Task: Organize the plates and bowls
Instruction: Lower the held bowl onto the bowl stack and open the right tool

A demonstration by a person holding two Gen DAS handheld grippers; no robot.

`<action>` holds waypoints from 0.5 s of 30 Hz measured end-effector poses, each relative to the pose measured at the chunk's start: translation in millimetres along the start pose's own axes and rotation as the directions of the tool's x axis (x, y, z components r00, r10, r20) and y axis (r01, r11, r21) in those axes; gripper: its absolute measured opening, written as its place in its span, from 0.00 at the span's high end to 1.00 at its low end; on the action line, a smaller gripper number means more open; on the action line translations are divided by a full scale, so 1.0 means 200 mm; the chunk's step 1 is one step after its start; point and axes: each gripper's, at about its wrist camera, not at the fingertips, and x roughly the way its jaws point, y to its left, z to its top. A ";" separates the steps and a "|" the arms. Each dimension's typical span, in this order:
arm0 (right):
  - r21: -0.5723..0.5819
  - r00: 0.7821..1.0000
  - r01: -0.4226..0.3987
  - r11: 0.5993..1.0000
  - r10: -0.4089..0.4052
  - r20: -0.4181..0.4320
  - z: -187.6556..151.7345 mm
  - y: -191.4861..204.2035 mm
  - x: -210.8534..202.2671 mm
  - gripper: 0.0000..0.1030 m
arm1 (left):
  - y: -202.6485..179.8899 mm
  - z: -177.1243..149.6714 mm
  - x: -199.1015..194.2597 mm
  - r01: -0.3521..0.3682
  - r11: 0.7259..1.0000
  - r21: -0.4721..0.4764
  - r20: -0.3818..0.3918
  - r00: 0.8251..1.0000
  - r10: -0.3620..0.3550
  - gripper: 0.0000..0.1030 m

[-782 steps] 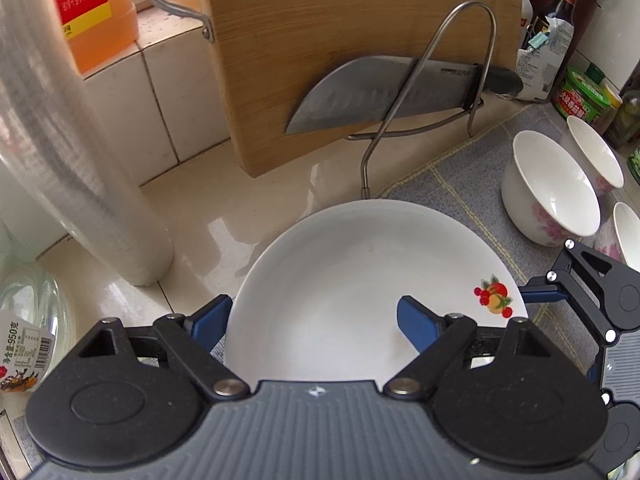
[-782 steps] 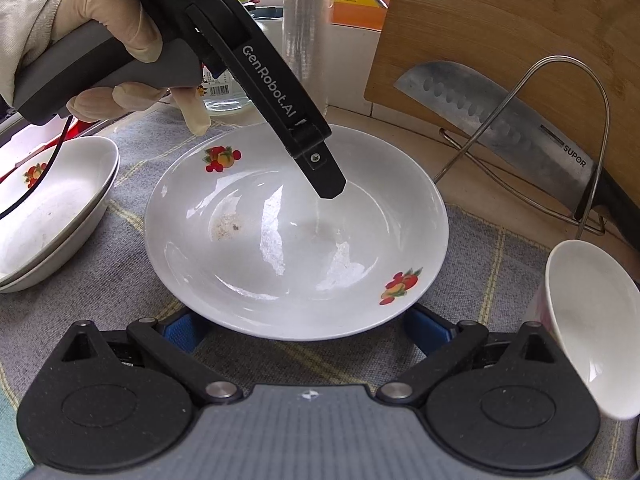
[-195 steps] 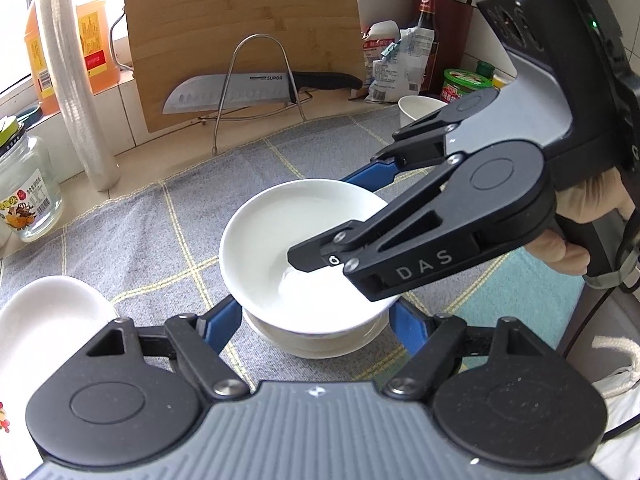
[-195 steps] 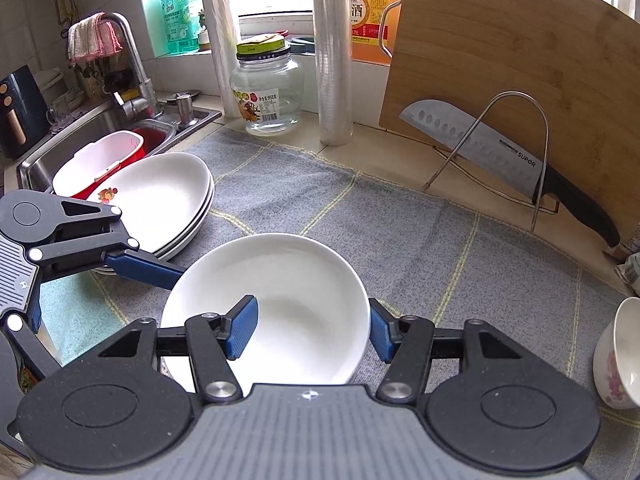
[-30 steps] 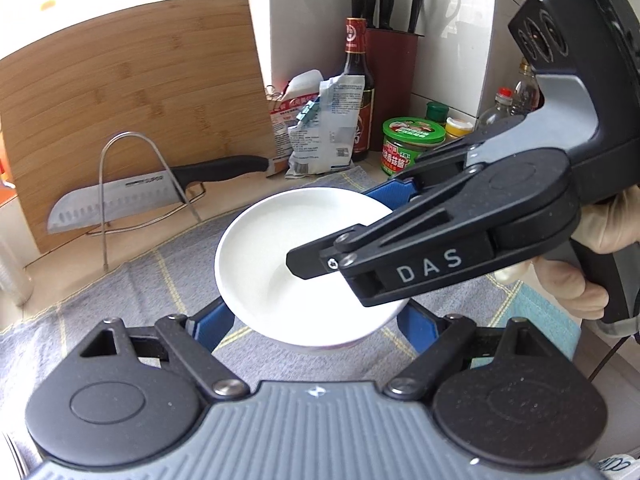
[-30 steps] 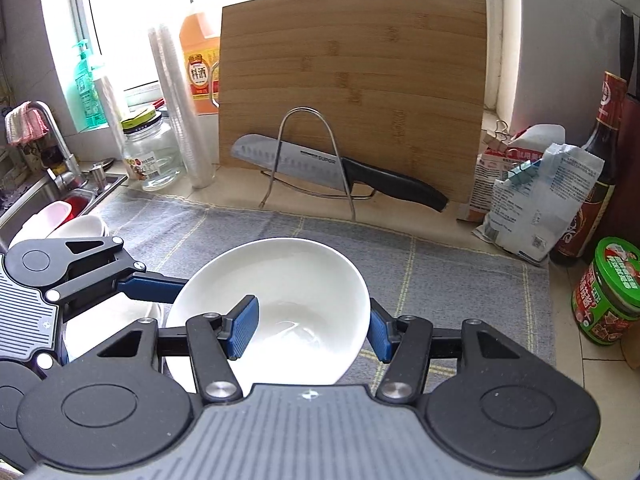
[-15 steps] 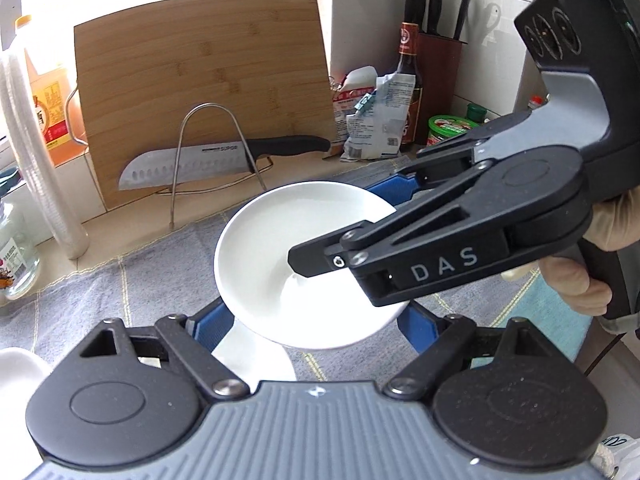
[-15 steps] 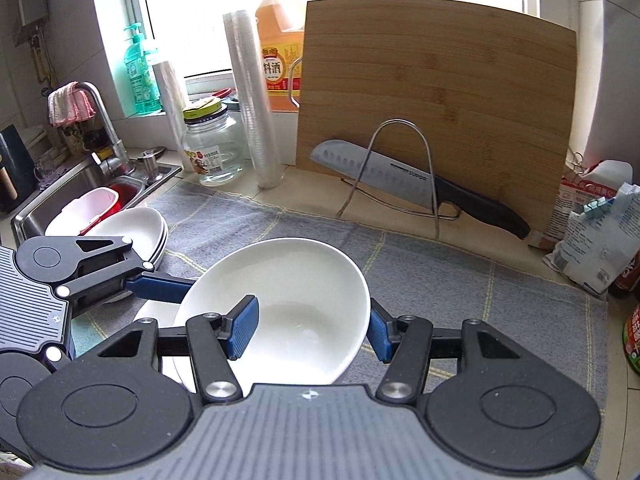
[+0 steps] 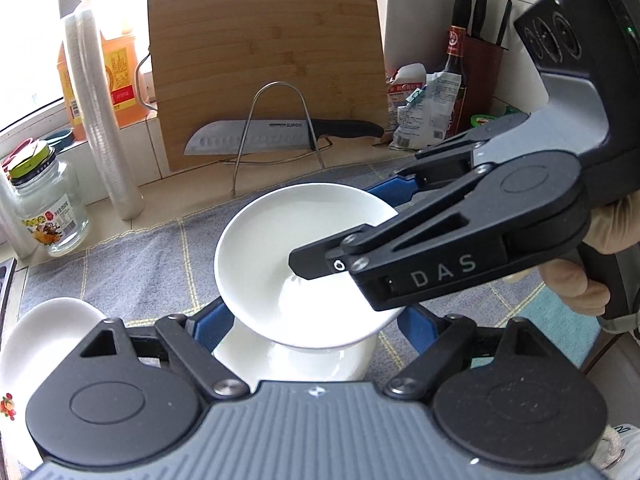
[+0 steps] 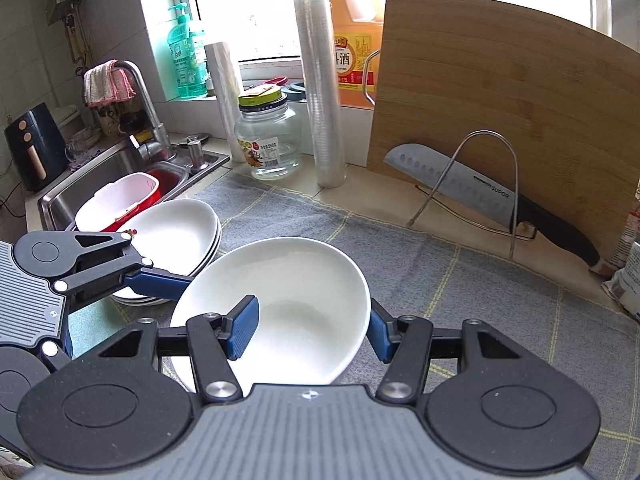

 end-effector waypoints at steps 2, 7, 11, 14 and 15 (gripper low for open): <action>-0.005 1.000 -0.007 1.000 0.007 -0.009 0.00 0.02 0.02 0.39 | 0.02 -0.02 0.00 -0.005 1.000 -0.006 -0.006 1.000 0.005 0.15; -0.010 0.999 -0.022 1.000 0.022 -0.034 0.00 0.06 0.08 0.39 | 0.05 -0.05 0.01 -0.008 1.000 -0.023 -0.025 1.000 0.008 0.15; -0.013 0.998 -0.022 1.000 0.021 -0.052 -0.02 0.08 0.12 0.39 | 0.07 -0.08 0.03 -0.003 0.999 -0.033 -0.043 0.999 0.002 0.15; -0.016 0.998 -0.019 1.000 0.018 -0.064 -0.03 0.09 0.14 0.39 | 0.07 -0.09 0.03 0.000 0.999 -0.033 -0.049 0.999 -0.002 0.15; -0.015 0.998 -0.019 1.000 0.018 -0.067 -0.03 0.09 0.14 0.39 | 0.07 -0.09 0.04 0.001 0.999 -0.032 -0.052 0.999 -0.002 0.15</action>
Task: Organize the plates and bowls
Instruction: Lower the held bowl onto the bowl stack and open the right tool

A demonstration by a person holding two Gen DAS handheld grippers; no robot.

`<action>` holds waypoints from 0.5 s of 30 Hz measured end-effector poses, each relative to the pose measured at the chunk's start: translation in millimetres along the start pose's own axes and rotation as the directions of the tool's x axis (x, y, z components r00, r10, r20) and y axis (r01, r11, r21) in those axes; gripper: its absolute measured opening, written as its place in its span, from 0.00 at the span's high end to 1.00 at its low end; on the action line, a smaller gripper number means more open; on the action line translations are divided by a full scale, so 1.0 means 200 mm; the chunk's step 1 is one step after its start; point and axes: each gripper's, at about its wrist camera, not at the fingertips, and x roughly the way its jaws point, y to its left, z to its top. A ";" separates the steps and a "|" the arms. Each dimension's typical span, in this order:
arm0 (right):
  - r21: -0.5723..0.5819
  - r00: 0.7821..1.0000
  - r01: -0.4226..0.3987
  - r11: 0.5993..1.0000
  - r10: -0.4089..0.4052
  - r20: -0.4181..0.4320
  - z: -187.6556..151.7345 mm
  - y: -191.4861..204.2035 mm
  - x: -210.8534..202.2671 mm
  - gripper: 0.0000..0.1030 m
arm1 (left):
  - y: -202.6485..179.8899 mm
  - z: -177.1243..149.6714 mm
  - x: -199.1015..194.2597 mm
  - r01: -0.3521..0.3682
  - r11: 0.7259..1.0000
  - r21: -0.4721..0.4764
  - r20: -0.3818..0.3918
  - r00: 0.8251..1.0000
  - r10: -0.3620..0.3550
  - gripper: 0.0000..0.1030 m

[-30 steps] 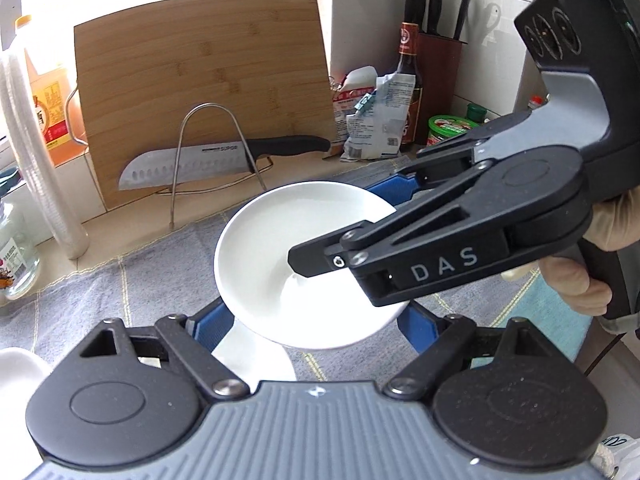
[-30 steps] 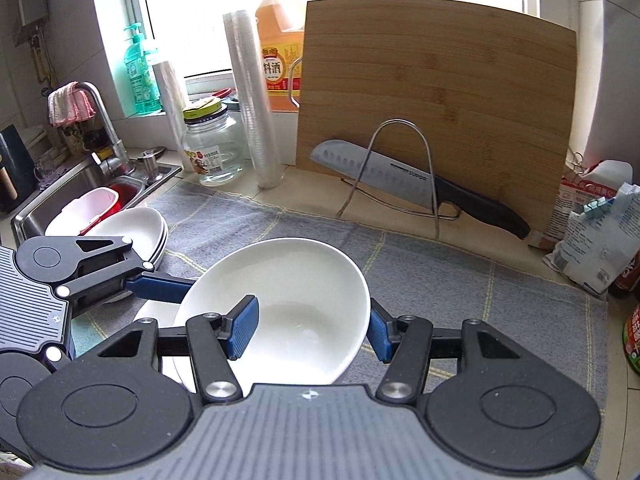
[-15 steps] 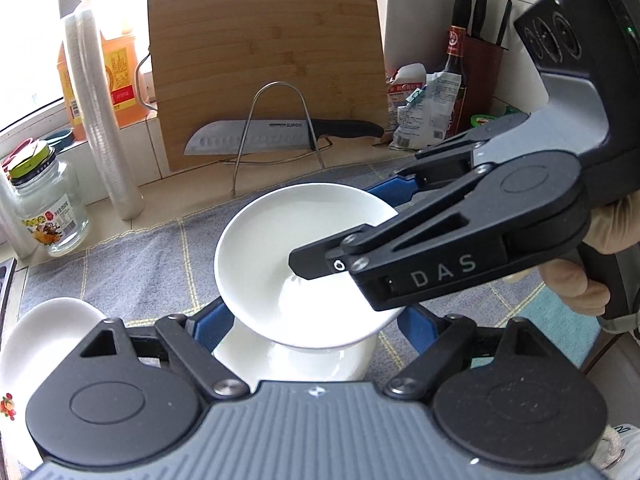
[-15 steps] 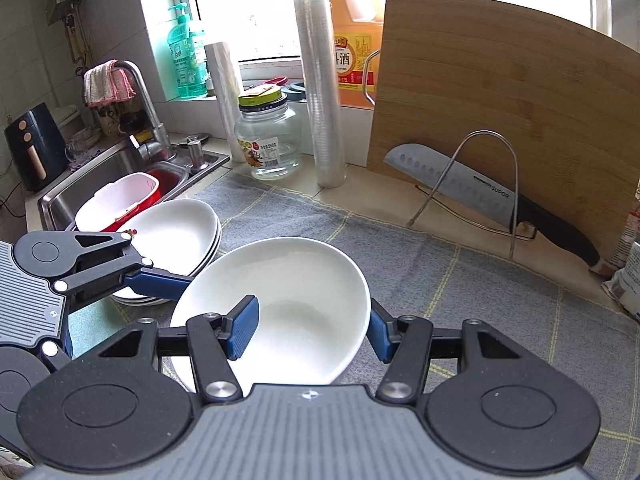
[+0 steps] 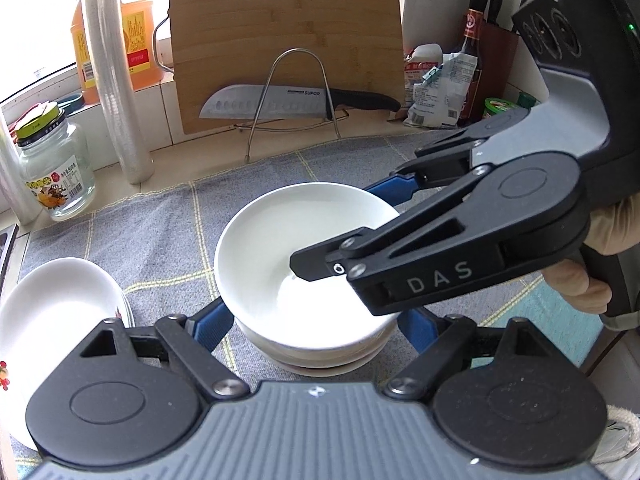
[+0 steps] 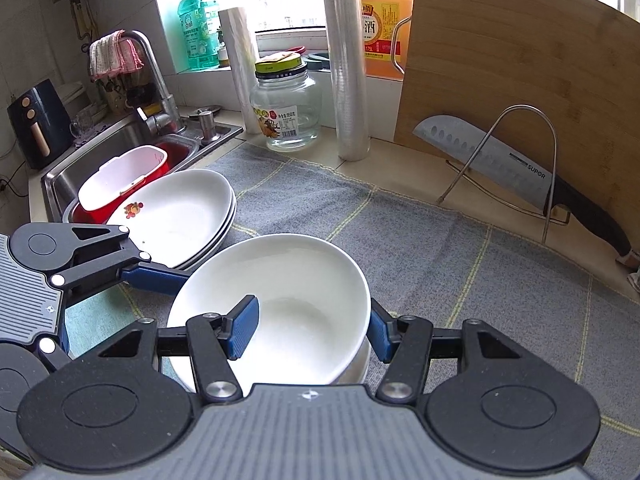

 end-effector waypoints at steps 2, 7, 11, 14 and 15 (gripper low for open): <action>0.004 1.000 -0.002 1.000 0.002 -0.005 -0.01 0.00 0.01 0.39 | 0.00 0.00 0.00 0.002 1.000 0.003 -0.002 1.000 -0.002 0.15; -0.004 1.000 0.002 1.000 -0.002 -0.007 -0.02 0.00 0.02 0.39 | 0.01 0.00 0.02 0.003 1.000 0.010 -0.012 1.000 -0.002 0.15; -0.016 1.000 0.008 1.000 -0.008 -0.008 -0.02 0.01 0.02 0.39 | 0.01 0.00 0.02 0.004 1.000 0.011 -0.014 1.000 -0.004 0.15; -0.018 1.000 0.010 1.000 -0.010 -0.008 -0.02 0.01 0.01 0.39 | 0.00 0.00 0.02 0.004 1.000 0.014 -0.015 1.000 -0.004 0.15; -0.020 1.000 0.011 1.000 -0.012 -0.008 -0.02 0.02 0.02 0.39 | 0.00 0.00 0.02 0.004 1.000 0.014 -0.016 1.000 -0.004 0.15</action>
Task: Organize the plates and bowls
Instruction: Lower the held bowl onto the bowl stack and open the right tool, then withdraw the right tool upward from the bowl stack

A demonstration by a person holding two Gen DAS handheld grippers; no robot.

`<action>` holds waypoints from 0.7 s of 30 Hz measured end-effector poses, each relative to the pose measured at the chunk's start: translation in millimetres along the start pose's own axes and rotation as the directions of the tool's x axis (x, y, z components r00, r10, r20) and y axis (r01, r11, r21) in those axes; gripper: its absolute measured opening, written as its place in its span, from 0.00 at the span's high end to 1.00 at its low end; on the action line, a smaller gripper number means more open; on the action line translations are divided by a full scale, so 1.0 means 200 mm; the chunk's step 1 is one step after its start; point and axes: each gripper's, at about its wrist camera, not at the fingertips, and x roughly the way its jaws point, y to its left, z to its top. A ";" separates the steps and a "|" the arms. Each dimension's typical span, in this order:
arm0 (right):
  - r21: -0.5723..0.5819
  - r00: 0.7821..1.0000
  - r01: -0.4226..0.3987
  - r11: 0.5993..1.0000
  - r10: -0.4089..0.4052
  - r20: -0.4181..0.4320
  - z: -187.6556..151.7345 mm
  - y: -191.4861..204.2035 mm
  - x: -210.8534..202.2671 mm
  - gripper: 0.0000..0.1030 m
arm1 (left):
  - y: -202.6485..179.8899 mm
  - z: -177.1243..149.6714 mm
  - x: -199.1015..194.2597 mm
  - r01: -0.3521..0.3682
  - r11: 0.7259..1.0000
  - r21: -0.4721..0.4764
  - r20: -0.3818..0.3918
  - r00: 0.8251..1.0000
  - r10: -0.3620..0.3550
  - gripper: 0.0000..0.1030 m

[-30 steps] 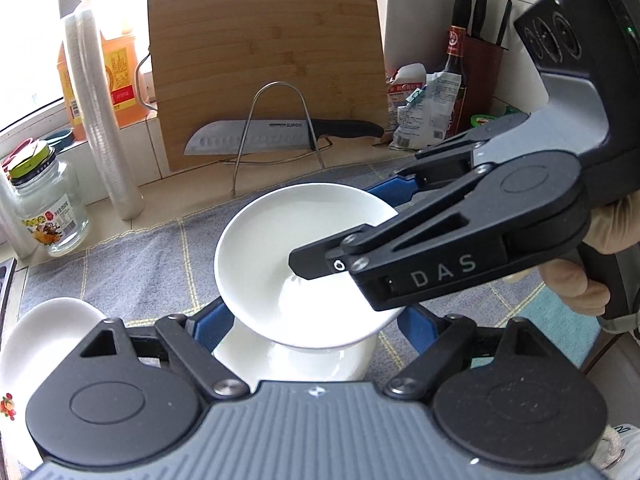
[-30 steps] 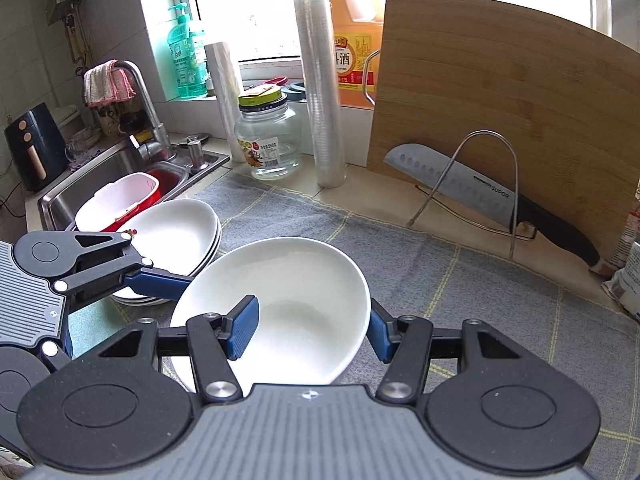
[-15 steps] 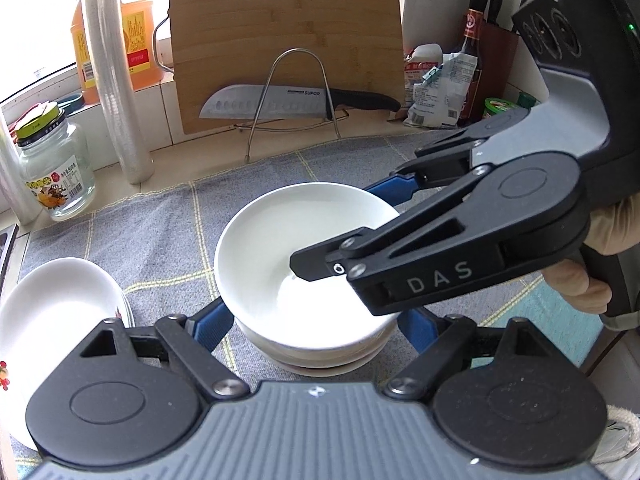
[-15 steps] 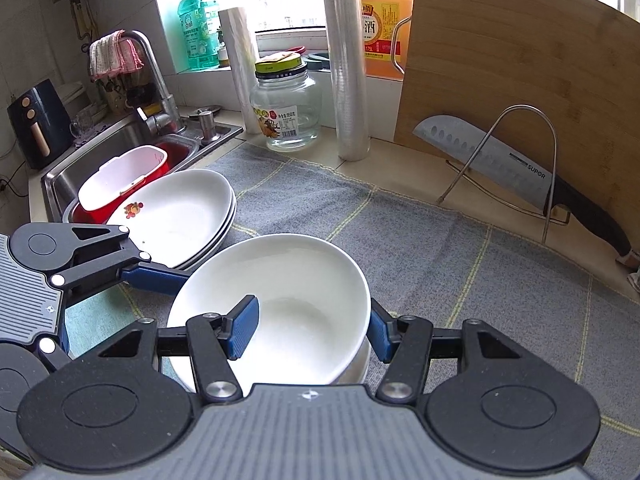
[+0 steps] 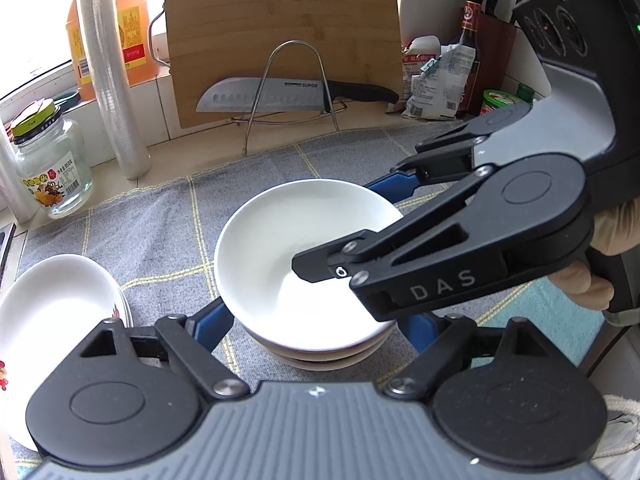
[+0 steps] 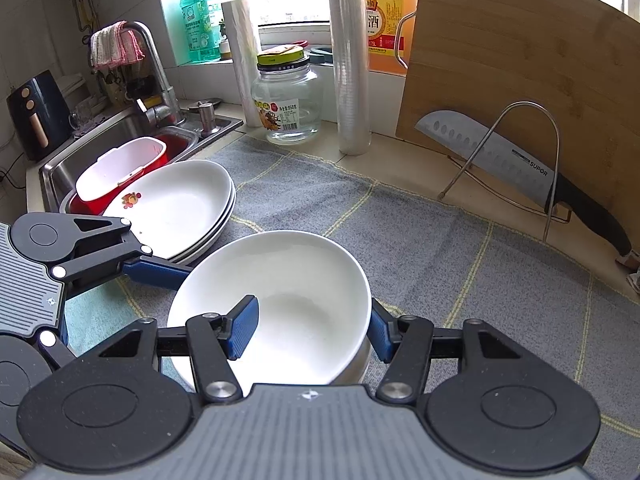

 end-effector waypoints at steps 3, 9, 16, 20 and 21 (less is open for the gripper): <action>-0.003 1.000 0.000 1.000 0.000 0.000 0.00 0.00 0.00 0.38 | 0.00 0.00 0.00 0.001 1.000 0.002 0.000 1.000 -0.001 0.15; -0.005 1.000 -0.003 1.000 0.003 0.002 -0.01 0.01 0.00 0.32 | 0.00 0.00 0.00 -0.001 1.000 0.011 0.003 1.000 0.001 0.15; 0.001 1.000 -0.015 1.000 0.015 0.004 -0.01 0.01 0.00 0.22 | 0.01 -0.02 -0.01 0.008 1.000 0.011 0.002 1.000 -0.008 0.12; -0.003 0.999 -0.020 1.000 0.020 0.028 -0.01 0.02 -0.03 0.14 | 0.00 -0.02 -0.05 0.015 0.999 0.028 0.027 1.000 -0.016 0.08; -0.005 0.999 -0.018 1.000 0.018 0.033 -0.01 0.02 -0.04 0.14 | 0.00 -0.02 -0.06 0.012 0.999 0.031 0.028 1.000 -0.013 0.08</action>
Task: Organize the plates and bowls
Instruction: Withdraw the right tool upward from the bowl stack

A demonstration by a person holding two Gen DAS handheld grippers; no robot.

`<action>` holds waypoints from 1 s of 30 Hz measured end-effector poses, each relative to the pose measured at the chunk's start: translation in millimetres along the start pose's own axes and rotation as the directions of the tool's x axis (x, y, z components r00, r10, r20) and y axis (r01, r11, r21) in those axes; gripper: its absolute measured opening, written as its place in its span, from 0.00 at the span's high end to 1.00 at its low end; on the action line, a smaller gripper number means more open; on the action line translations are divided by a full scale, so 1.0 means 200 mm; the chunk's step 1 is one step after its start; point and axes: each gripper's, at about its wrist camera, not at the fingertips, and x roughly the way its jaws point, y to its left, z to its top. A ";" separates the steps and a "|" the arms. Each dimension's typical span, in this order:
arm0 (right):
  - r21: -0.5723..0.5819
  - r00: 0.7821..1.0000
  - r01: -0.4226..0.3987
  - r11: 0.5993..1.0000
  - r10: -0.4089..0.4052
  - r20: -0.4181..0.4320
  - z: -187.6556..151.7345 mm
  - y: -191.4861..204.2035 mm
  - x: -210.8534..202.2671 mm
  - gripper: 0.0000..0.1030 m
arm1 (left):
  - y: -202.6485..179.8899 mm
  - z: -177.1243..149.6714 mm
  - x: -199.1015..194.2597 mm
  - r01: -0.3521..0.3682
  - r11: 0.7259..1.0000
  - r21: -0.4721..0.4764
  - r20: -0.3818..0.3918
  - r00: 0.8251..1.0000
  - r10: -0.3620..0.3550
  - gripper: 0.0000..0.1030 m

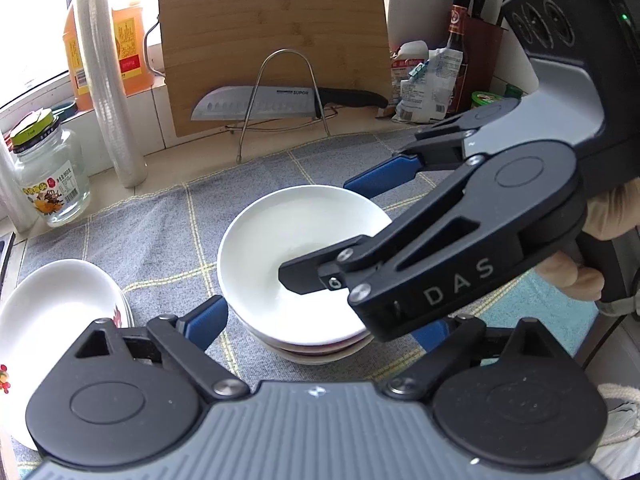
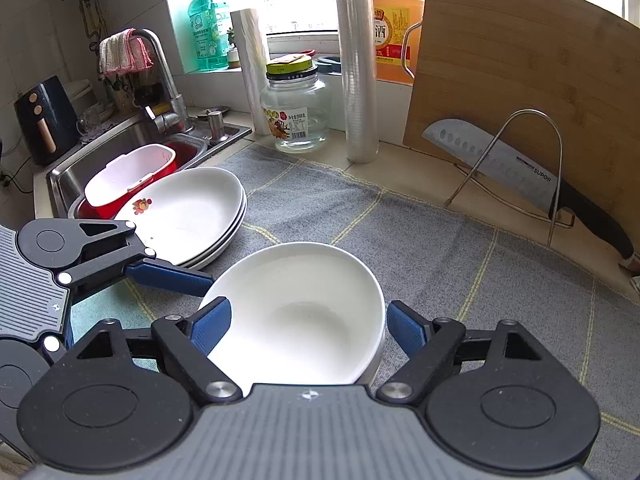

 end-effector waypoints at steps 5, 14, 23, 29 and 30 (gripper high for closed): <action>-0.002 0.999 -0.014 1.000 0.014 0.034 0.02 0.01 -0.04 0.14 | 0.01 -0.01 -0.03 -0.010 1.000 -0.005 0.000 1.000 0.010 0.08; 0.000 0.998 -0.040 0.999 0.040 0.055 0.02 0.01 -0.07 0.13 | 0.02 -0.03 -0.05 -0.012 1.000 -0.019 0.006 1.000 0.012 0.08; 0.005 0.998 -0.013 1.000 0.013 0.054 0.01 0.00 -0.07 0.12 | 0.03 -0.04 -0.04 -0.003 1.000 -0.007 0.000 1.000 0.003 0.08; 0.035 0.996 0.034 0.999 -0.037 0.086 -0.02 -0.08 -0.15 0.01 | 0.06 -0.10 0.02 0.038 0.999 0.005 -0.043 0.998 -0.038 0.05; 0.041 0.995 0.045 0.998 -0.048 0.086 -0.03 -0.10 -0.16 0.01 | 0.06 -0.11 0.04 0.044 0.999 0.004 -0.051 0.998 -0.043 0.05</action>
